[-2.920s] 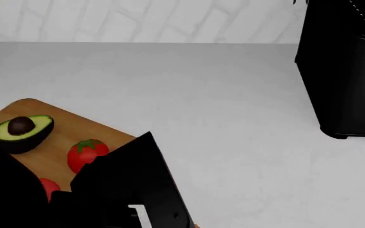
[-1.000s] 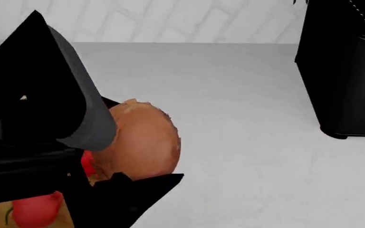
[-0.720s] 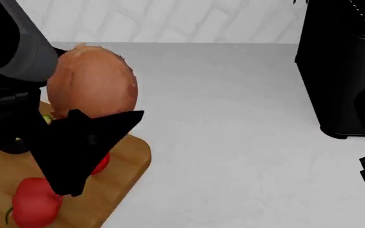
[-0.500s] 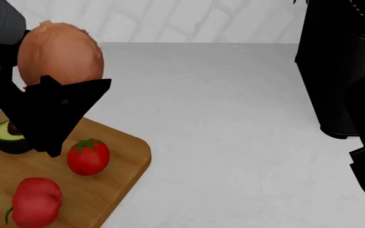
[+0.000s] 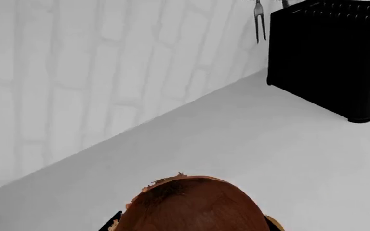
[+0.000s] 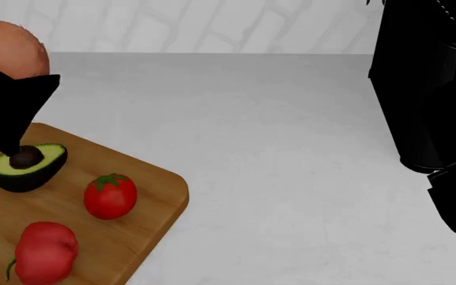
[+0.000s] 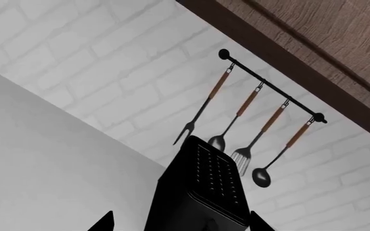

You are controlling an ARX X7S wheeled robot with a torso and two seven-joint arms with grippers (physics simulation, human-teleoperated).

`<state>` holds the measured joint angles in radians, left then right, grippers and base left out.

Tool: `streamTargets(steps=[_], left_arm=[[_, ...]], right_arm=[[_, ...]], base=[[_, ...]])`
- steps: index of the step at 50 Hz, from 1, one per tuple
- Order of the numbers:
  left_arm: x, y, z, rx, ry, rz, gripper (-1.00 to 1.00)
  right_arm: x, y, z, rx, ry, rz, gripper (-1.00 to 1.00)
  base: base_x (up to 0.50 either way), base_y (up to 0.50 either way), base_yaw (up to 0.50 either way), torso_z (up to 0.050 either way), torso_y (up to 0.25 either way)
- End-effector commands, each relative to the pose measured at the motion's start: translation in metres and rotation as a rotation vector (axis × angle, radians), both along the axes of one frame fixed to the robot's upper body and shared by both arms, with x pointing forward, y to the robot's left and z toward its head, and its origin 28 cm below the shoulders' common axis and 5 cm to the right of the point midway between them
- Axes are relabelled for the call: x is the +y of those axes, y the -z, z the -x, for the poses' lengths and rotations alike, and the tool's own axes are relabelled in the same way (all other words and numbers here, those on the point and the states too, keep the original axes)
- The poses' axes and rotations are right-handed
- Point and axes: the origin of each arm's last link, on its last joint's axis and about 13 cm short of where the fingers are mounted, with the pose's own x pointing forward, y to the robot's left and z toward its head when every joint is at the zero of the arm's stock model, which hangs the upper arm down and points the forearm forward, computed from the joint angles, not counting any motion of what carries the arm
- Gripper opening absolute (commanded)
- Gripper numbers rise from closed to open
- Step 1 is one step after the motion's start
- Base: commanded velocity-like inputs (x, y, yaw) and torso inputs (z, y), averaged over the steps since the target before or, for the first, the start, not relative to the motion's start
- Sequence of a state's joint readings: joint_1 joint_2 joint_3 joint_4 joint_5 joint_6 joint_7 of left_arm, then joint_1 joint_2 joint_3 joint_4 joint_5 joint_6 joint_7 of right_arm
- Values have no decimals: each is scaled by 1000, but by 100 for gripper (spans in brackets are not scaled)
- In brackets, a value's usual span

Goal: Place the avocado, onion, tomato and bell pepper on the cutting board.

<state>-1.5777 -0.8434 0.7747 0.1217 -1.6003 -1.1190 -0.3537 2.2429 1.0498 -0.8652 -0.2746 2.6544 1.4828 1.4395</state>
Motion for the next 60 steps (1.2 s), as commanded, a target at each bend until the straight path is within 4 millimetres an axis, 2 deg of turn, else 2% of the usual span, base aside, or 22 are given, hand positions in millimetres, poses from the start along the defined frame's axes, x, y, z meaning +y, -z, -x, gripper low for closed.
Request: streamTargets(steps=[1, 8, 43, 51, 60], left_arm=[[16, 4, -2, -32, -73, -5, -100], [23, 12, 2, -16, -112, -16, -100], [51, 20, 18, 77, -218, -108, -100], [52, 24, 7, 89, -230, -109, -100], [50, 34, -15, 118, -244, -123, -100]], right_arm=[[2, -2, -5, -17, -31, -25, 100], [1, 0, -5, -13, -28, -25, 100], [1, 6, -9, -6, -36, -33, 100], [2, 6, -10, -4, -37, -33, 100], [0, 7, -9, -1, -30, -33, 100]], base=[[0, 0, 0, 0, 0], [0, 0, 0, 0, 1], [0, 0, 0, 0, 0], [0, 0, 0, 0, 1], [0, 0, 0, 0, 0]])
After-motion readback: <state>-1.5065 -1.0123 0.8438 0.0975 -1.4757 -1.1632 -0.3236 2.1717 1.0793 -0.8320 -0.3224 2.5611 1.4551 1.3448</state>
